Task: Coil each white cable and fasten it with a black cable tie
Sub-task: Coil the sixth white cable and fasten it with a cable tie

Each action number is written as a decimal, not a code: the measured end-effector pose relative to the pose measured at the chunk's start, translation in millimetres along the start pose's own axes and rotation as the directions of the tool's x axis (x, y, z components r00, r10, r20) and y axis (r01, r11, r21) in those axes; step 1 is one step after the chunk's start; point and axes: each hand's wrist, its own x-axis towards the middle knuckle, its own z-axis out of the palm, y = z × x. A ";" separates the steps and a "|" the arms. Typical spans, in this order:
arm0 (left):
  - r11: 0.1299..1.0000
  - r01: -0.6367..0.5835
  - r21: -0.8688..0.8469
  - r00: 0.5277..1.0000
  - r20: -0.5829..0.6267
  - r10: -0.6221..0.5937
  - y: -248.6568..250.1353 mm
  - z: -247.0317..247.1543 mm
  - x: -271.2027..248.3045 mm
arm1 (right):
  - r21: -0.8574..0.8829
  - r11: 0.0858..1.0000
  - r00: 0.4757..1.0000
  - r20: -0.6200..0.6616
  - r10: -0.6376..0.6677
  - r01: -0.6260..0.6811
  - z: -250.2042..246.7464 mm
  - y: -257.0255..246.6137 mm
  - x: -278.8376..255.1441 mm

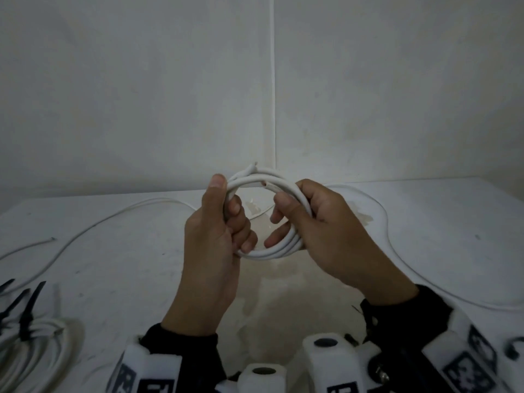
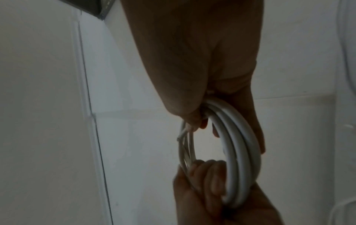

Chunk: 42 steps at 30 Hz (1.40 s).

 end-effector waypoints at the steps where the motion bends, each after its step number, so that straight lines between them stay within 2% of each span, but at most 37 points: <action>1: 1.000 0.001 0.003 1.000 0.005 -0.001 0.8 -0.3 0.1 | 0.052 0.998 0.999 0.030 0.037 -0.038 -2.0 -1.2 0.4; 3: 1.000 0.001 0.002 1.000 0.020 -0.001 0.9 0.6 -0.4 | 0.119 0.991 0.997 0.052 0.061 -0.067 -4.7 -2.1 1.1; 5: 1.000 0.004 0.000 0.999 0.033 -0.004 -0.1 2.3 -1.0 | 0.096 0.995 0.999 -0.002 0.035 -0.035 -3.7 -1.6 1.4; 9: 1.000 0.009 0.012 0.999 0.045 -0.009 -2.4 4.1 -2.3 | -0.204 0.972 0.975 -0.162 -0.149 0.115 3.4 7.0 -0.1; 12: 0.999 0.026 0.031 0.999 0.046 -0.027 -4.1 5.2 -3.6 | -0.365 0.908 0.957 -0.120 -0.264 0.205 -2.6 8.6 -0.5; 14: 0.999 0.024 0.029 0.999 0.040 -0.025 -3.7 5.2 -3.3 | -0.322 0.916 0.957 -0.081 -0.278 0.239 -6.8 5.9 0.1; 19: 0.999 0.017 0.028 1.000 0.019 -0.018 -1.2 3.8 -1.9 | 0.028 0.986 0.986 0.022 -0.164 0.163 -11.9 -0.2 1.2; 24: 0.999 0.014 0.046 1.000 0.023 -0.015 0.8 2.7 -1.0 | 0.167 0.982 0.994 0.051 -0.101 0.091 -13.7 -3.8 0.6; 27: 0.995 0.009 0.097 1.000 0.003 -0.009 3.3 -4.1 3.0 | 0.129 0.990 0.990 0.120 -0.080 0.064 -17.3 -2.6 2.0; 32: 0.945 0.067 0.320 0.993 0.067 -0.093 -0.4 -5.0 -0.5 | -0.015 0.988 0.975 0.166 -0.151 0.156 -10.5 1.0 -0.2; 37: 0.920 0.067 0.387 0.988 0.101 -0.115 7.4 -4.2 -2.2 | -0.214 0.936 0.956 0.159 -0.249 0.279 -9.4 5.6 0.8; 42: 0.906 0.074 0.416 0.986 0.106 -0.129 11.4 -3.8 -4.0 | -0.291 0.890 0.936 0.100 -0.337 0.351 -7.9 6.9 0.6</action>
